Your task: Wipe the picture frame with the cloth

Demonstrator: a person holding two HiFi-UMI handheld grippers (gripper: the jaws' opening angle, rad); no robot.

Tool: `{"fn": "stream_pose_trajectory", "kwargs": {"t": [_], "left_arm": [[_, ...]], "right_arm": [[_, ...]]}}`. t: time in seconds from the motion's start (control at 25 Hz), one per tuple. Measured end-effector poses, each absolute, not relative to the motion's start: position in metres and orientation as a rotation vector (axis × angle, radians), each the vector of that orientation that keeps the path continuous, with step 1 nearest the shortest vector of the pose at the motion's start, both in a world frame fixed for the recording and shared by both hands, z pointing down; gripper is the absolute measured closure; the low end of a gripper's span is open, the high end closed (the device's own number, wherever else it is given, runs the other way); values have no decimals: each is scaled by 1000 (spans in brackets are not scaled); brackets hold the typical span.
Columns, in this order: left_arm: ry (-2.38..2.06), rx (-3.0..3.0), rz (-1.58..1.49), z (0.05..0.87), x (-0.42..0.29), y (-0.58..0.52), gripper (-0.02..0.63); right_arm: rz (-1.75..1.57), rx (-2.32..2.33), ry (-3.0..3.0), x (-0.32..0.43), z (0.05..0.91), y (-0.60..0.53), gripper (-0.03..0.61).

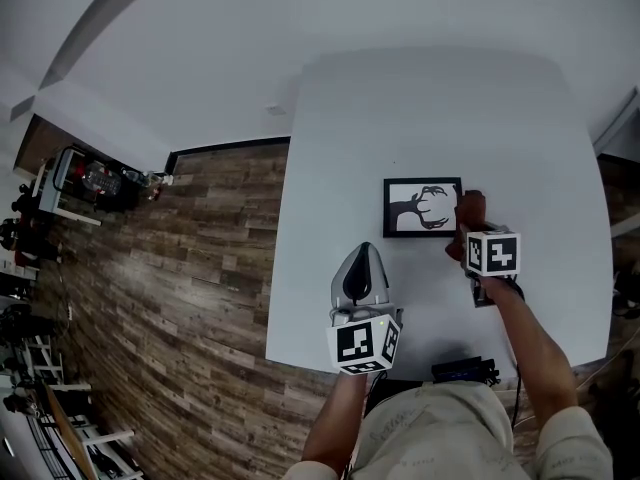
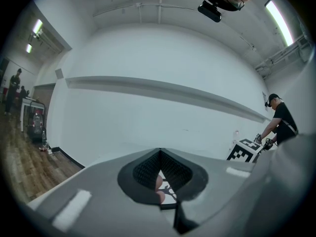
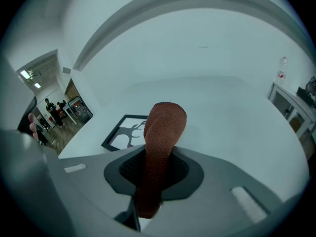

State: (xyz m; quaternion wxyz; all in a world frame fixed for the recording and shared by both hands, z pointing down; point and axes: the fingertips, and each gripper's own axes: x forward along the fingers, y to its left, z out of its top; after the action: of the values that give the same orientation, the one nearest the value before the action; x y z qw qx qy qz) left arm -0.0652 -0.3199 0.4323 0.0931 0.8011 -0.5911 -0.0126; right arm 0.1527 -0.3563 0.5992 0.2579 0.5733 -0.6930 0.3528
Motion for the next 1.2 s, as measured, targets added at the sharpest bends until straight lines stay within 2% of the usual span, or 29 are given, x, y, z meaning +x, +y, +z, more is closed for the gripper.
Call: {"fn": "stream_pose_trajectory", "kwargs": {"t": [0.56, 0.84, 1.2], "left_arm": [[-1812, 2439, -69, 383, -54, -324, 614], [-1824, 2478, -103, 356, -47, -320, 614], [-1826, 2502, -119, 331, -37, -312, 614]], "right_arm": [[434, 1747, -2263, 152, 453, -360, 488], [99, 1807, -2409, 152, 388, -338, 488], [-153, 1851, -2583, 135, 324, -298, 488]]}}
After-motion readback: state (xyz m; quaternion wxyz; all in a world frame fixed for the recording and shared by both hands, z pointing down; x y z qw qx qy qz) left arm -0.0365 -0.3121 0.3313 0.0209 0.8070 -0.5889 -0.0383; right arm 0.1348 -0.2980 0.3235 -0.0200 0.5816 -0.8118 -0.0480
